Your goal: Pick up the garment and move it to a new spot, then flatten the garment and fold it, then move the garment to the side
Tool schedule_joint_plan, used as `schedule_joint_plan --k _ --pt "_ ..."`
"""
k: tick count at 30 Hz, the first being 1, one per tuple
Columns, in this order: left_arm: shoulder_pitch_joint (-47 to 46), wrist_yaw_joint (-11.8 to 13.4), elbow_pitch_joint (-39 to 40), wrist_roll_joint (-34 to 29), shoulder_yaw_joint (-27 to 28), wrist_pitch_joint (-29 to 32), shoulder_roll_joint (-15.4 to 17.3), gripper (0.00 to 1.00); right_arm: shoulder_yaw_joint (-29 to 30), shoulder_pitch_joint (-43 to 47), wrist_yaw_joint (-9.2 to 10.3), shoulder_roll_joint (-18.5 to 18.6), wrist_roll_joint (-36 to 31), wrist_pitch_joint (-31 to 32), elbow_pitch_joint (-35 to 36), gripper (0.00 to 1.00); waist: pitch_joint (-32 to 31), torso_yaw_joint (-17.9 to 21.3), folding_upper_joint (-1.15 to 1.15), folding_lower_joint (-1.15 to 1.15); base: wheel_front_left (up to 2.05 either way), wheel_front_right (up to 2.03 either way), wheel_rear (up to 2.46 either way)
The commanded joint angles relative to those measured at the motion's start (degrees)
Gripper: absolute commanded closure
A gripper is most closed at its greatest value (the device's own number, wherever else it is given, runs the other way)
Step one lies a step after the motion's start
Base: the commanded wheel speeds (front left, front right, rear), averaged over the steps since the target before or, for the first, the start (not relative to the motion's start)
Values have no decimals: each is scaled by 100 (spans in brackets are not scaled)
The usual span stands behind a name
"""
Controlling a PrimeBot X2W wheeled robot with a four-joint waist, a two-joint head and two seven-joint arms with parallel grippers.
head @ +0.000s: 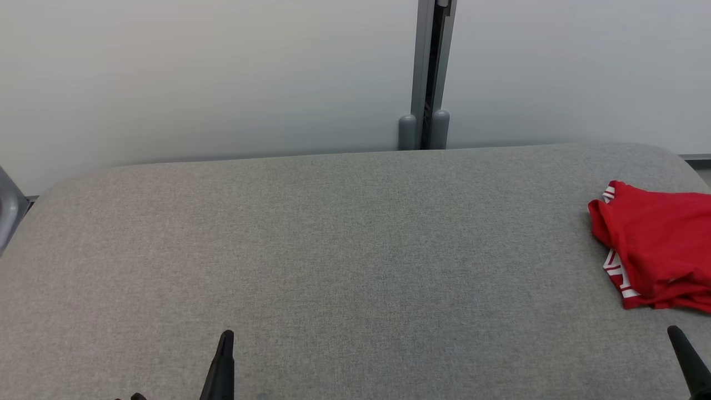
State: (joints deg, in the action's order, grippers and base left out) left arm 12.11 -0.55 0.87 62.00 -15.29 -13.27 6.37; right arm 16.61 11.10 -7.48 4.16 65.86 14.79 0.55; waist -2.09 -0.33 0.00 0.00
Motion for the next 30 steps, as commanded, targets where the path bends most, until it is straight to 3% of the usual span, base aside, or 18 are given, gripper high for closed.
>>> schedule_joint_plan --k 1,30 --pt "-138 -61 70 122 9 -32 16 100 73 -101 -2 29 142 53 23 100 3 0 0 0 0 0 0" --pt "-143 -410 181 1533 -129 -113 -178 100 798 -216 -2 -63 1706 847 -124 100 106 15 0 0 0 0 0"
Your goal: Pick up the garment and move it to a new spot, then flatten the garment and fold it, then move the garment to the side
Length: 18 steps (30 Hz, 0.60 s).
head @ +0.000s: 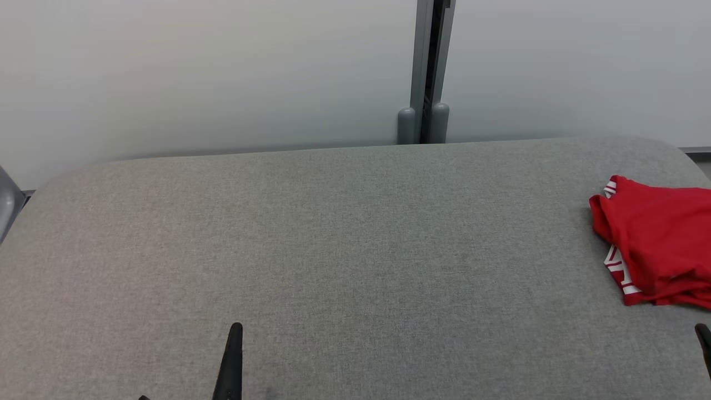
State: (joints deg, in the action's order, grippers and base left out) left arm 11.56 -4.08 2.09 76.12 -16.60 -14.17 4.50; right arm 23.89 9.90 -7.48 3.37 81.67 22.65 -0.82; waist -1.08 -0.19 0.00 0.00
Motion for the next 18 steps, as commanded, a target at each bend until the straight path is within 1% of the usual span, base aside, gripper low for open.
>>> schedule_joint_plan --k 1,18 --pt "-89 -70 61 157 -2 -26 2 100 91 -99 -2 14 172 87 8 100 7 1 0 0 0 0 0" --pt "-100 -214 103 774 -58 -53 -79 100 392 -141 -2 -14 863 428 -59 100 62 9 0 0 0 0 0"
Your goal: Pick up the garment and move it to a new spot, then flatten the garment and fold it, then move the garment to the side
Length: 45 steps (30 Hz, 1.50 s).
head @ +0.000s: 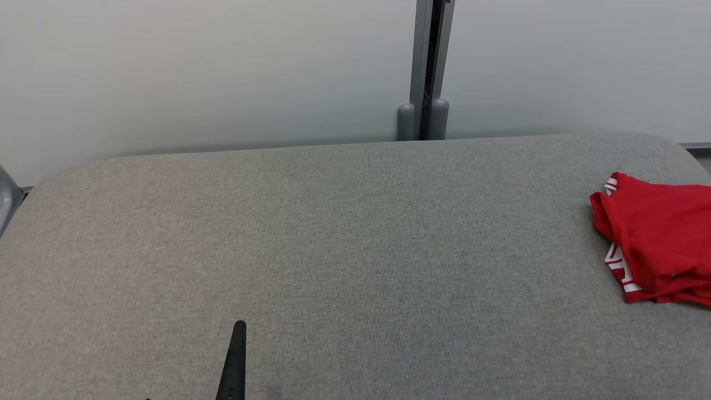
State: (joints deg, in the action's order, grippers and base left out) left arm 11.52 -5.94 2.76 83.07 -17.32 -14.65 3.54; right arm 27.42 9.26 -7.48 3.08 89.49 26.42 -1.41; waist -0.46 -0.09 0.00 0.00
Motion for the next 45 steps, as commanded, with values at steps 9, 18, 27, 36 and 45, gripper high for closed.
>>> schedule_joint_plan --k 9,18,27,36,45 --pt "-99 -116 58 386 -19 -29 -27 100 188 -83 -2 5 440 211 -32 100 32 5 0 0 0 0 0" --pt "-99 -181 80 680 -49 -45 -68 100 325 -109 -2 0 777 365 -59 100 63 9 0 0 0 0 0" --pt "-98 -180 80 664 -48 -40 -67 100 328 -117 -2 -5 748 369 -60 100 64 9 0 0 0 0 0" --pt "-98 -180 79 664 -47 -41 -67 100 333 -121 -2 -7 742 378 -61 100 64 9 0 0 0 0 0" --pt "-97 -180 80 664 -45 -41 -67 100 337 -124 -2 -9 739 381 -63 100 64 9 0 0 0 0 0"
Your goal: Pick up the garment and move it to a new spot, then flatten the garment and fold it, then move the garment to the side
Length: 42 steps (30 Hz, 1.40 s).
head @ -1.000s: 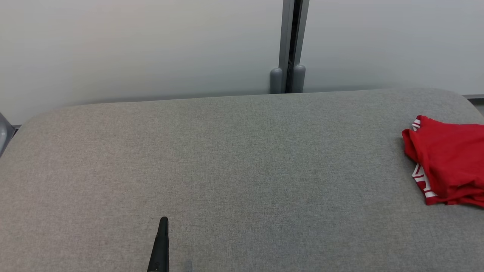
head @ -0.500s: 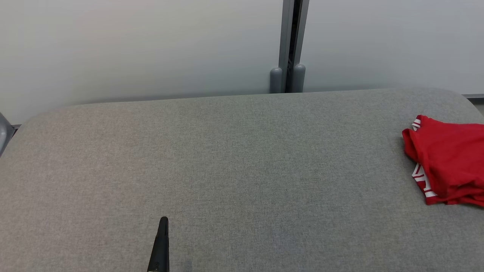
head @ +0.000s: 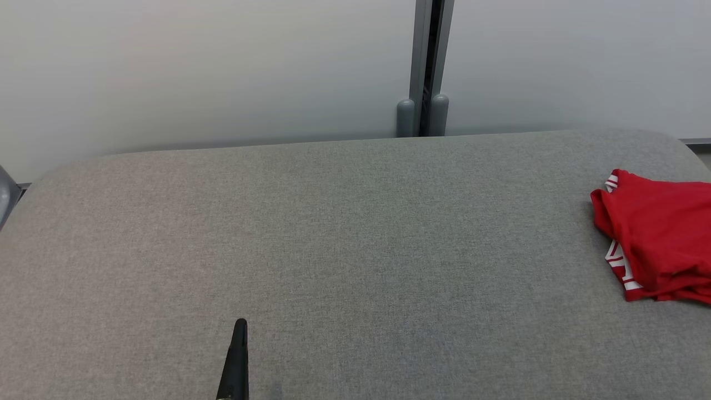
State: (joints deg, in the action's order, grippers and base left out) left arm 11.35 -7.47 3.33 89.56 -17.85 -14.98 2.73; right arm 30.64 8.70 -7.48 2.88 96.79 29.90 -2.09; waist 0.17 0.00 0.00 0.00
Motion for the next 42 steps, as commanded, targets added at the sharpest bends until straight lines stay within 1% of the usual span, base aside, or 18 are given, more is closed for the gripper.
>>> schedule_joint_plan --k 1,42 --pt "-80 -27 23 16 9 -8 15 100 16 -68 -2 11 9 30 5 100 0 0 0 0 0 0 0" --pt "-77 -26 27 18 15 -8 15 100 -20 -40 -2 11 41 -10 7 100 0 0 0 0 0 0 0"
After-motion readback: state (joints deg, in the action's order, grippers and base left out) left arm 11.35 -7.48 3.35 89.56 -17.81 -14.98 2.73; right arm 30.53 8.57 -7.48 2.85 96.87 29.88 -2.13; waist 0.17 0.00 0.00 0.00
